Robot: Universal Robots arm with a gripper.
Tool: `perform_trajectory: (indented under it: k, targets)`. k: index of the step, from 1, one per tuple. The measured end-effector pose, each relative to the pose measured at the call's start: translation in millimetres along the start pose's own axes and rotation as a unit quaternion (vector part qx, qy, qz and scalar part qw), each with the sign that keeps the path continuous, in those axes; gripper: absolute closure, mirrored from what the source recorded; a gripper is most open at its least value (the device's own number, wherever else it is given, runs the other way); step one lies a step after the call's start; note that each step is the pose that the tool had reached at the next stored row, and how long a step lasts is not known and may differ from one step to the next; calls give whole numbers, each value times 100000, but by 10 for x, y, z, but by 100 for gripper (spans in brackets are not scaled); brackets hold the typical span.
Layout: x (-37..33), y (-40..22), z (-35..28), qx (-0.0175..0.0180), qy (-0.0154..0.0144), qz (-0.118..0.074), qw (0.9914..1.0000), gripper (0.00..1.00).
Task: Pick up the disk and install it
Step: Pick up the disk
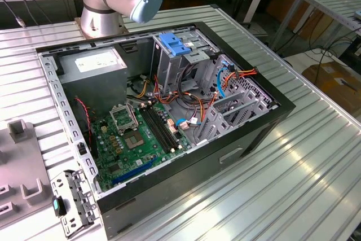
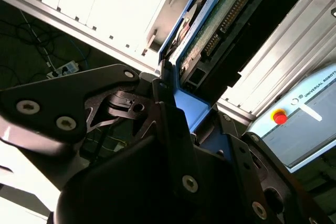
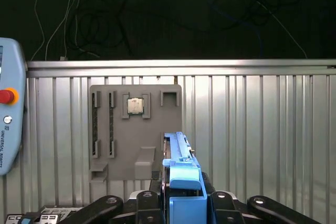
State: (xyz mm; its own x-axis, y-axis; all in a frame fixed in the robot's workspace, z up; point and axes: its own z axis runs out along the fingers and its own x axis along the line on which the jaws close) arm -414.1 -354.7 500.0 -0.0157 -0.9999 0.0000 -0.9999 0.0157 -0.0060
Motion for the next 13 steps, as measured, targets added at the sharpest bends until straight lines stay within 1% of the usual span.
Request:
perform_trajectory:
  k: [5,8,13]
  targets:
    - [-1,-44,0,-2,1,-1,100000,63]
    - [-1,-90,0,-4,1,-1,100000,63]
    - [-2,-141,1,-3,0,0,100000,63]
